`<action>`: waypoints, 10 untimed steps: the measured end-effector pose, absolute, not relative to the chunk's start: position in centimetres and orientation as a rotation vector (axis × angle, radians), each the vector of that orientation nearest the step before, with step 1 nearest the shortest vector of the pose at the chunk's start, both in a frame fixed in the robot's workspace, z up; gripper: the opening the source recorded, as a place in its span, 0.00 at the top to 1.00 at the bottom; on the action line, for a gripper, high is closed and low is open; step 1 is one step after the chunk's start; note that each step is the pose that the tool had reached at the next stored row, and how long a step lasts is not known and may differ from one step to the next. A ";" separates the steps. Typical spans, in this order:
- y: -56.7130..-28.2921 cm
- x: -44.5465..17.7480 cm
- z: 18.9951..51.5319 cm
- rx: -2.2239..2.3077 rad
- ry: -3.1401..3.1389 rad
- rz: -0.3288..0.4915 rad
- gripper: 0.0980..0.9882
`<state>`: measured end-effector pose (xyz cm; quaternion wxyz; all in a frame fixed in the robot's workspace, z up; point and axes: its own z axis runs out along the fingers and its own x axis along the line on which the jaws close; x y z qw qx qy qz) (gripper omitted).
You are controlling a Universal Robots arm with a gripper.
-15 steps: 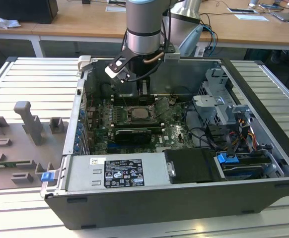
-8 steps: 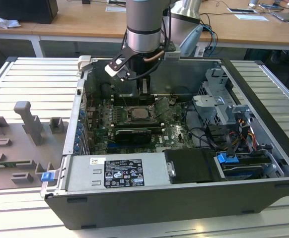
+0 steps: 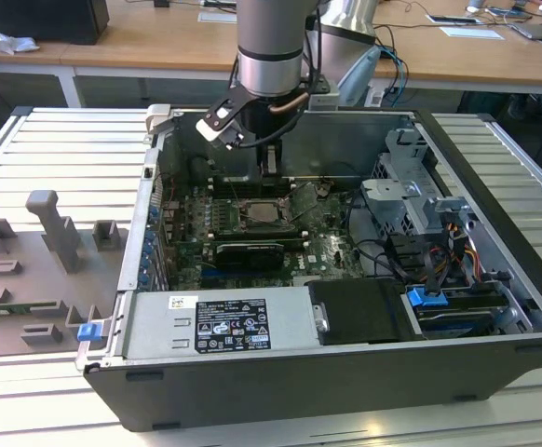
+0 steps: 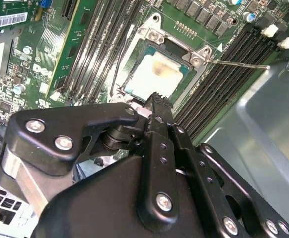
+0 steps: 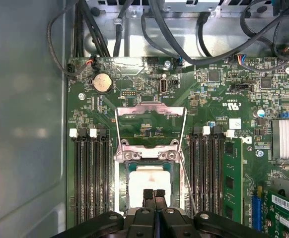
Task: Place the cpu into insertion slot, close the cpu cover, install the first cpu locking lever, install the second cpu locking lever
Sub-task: 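Close the cpu cover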
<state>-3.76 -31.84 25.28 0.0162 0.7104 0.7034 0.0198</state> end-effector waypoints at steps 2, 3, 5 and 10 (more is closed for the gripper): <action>-31.8 -3.8 25.5 2.209 2.187 0.061 0.99; -31.8 -3.8 25.5 2.209 2.187 0.061 0.99; -31.8 -3.8 25.6 2.209 2.187 0.062 0.99; -31.8 -3.8 25.9 2.209 2.187 0.061 0.99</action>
